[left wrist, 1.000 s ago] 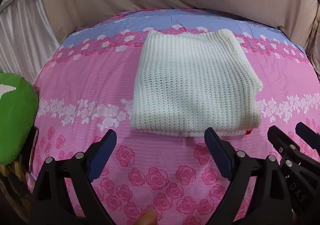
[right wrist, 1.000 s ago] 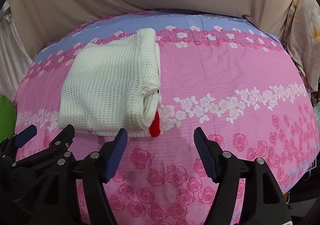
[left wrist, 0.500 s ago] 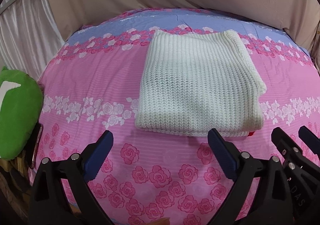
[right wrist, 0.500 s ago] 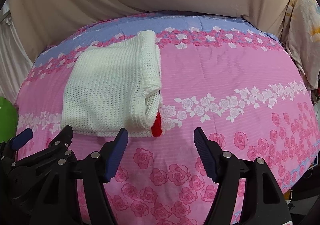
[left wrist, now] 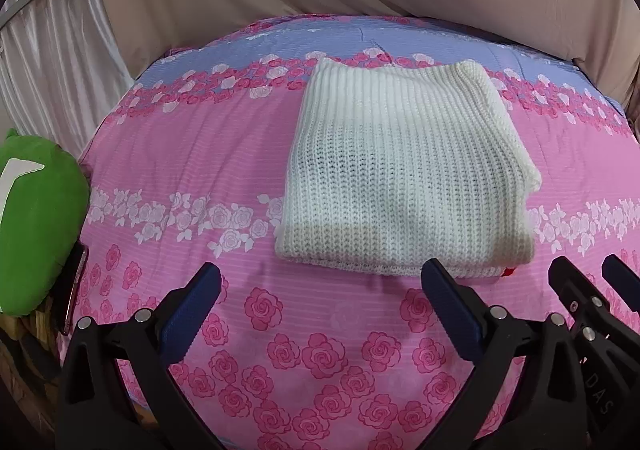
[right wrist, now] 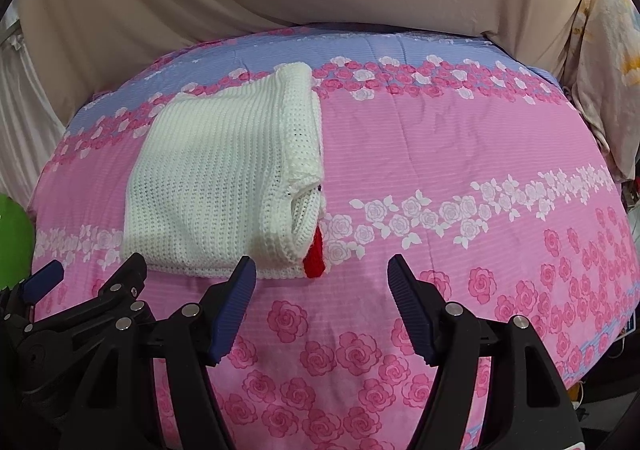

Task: Fold small clothes

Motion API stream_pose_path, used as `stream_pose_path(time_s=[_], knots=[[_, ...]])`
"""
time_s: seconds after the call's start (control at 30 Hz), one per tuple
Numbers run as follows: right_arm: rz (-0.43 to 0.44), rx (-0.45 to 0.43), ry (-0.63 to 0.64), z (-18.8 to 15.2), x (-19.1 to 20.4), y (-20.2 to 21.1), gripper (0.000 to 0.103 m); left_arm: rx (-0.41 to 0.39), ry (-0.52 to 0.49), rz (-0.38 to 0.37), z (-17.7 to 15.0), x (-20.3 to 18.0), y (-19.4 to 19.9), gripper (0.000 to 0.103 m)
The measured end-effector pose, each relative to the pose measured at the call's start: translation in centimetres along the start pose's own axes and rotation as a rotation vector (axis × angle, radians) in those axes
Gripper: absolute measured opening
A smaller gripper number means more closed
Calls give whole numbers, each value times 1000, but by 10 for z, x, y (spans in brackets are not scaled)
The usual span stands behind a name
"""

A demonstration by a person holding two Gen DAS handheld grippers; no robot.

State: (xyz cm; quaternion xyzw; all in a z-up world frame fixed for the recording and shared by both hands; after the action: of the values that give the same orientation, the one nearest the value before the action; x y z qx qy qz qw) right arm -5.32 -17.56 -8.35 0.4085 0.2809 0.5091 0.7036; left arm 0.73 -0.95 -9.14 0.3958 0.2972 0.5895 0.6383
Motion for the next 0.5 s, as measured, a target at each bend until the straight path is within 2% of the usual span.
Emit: stream_pose_path(time_s=[0.13, 0.5], knots=[[-14, 2, 15, -2, 2, -1, 68, -1, 31, -1, 1, 4, 0, 98], [-30, 2, 31, -3, 3, -2, 67, 1, 19, 15, 2, 3, 0, 98]])
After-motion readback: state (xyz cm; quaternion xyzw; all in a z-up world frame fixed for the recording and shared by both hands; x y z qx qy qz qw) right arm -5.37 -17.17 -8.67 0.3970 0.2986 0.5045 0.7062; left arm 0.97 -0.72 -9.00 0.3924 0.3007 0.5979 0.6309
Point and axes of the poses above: each gripper's, at about its wrist camera, not at the fingertips, and y roughly against the way its jaws point, x to its left, z to its top, the point moved 3 cm from there along -y, roughly the way its jaws point, and after that the axes turned 3 degrees about -z, right-handed, at the moved point
